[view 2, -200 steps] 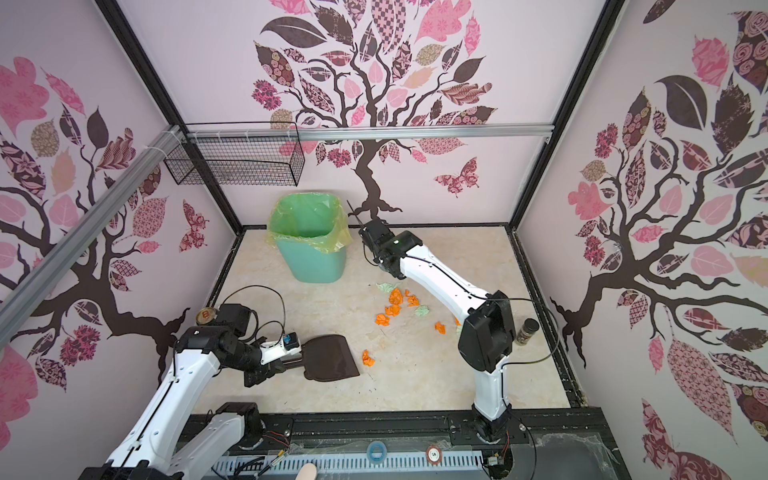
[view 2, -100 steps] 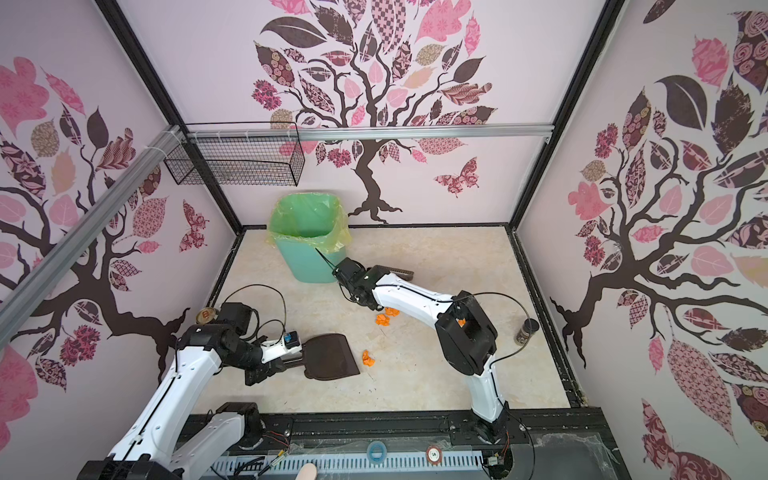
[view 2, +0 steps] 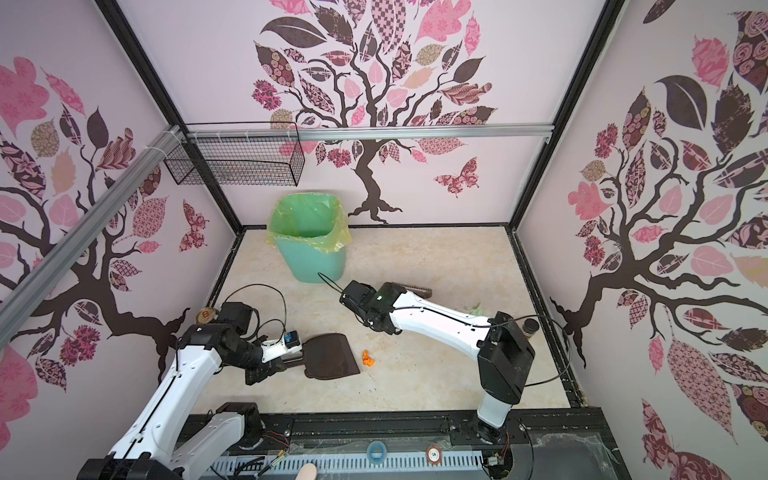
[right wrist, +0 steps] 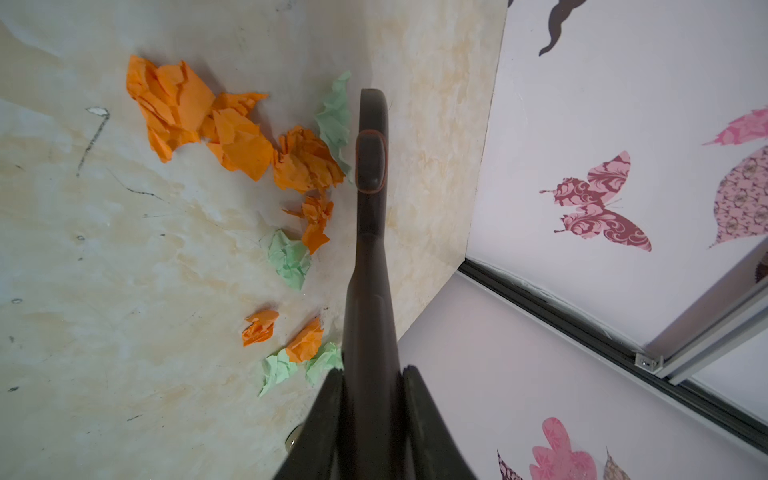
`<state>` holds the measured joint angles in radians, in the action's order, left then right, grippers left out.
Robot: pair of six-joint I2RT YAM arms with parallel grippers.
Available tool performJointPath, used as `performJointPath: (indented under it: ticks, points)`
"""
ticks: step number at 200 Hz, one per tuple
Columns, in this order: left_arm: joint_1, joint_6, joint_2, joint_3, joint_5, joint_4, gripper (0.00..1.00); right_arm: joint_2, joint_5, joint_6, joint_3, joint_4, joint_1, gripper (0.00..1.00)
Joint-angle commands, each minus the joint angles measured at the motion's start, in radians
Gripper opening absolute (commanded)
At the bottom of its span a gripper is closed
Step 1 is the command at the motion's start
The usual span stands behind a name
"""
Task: Sweep away the paper scraps from the table
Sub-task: 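Sweep the far scraps with the brush toward the middle of the table, then reposition the brush with the right gripper behind the gathered scraps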
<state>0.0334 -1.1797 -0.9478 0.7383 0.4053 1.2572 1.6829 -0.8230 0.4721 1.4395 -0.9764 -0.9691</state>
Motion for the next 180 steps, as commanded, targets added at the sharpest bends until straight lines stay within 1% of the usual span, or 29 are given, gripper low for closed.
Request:
performJointPath:
  ticks: [1,18,27,51,61,88,107,124,143,160,180]
  points:
    - [0.003,0.003,-0.002,0.026,0.003,0.002,0.0,-0.069,-0.095,-0.096,0.127,-0.02,0.002,0.0]
    - [0.003,-0.009,0.014,0.017,-0.022,0.009,0.0,-0.049,-0.108,-0.131,0.222,-0.056,0.025,0.0]
    - [0.003,-0.02,0.03,0.009,-0.036,0.016,0.0,-0.027,-0.108,-0.154,0.276,-0.091,0.056,0.0]
    - [0.002,-0.035,0.096,-0.02,-0.067,0.026,0.0,0.044,-0.024,-0.236,0.407,-0.235,0.191,0.0]
    - [0.003,-0.042,0.12,-0.028,-0.074,0.039,0.0,0.062,0.036,-0.246,0.439,-0.262,0.245,0.0]
    - [0.003,-0.047,0.163,-0.031,-0.069,0.086,0.0,0.09,0.156,-0.265,0.467,-0.272,0.33,0.0]
    - [0.003,-0.05,0.186,-0.035,-0.077,0.092,0.0,0.123,0.212,-0.285,0.465,-0.287,0.353,0.0]
    - [0.003,-0.041,0.201,-0.039,-0.074,0.091,0.0,0.159,0.275,-0.33,0.476,-0.312,0.373,0.0]
    - [0.005,-0.011,0.219,-0.045,-0.072,0.082,0.0,0.19,0.353,-0.388,0.479,-0.343,0.398,0.0]
    - [0.006,0.018,0.265,-0.067,-0.074,0.062,0.0,0.202,0.426,-0.438,0.476,-0.352,0.42,0.0]
    - [0.02,0.062,0.321,-0.093,-0.067,0.05,0.0,0.201,0.478,-0.451,0.453,-0.359,0.423,0.0]
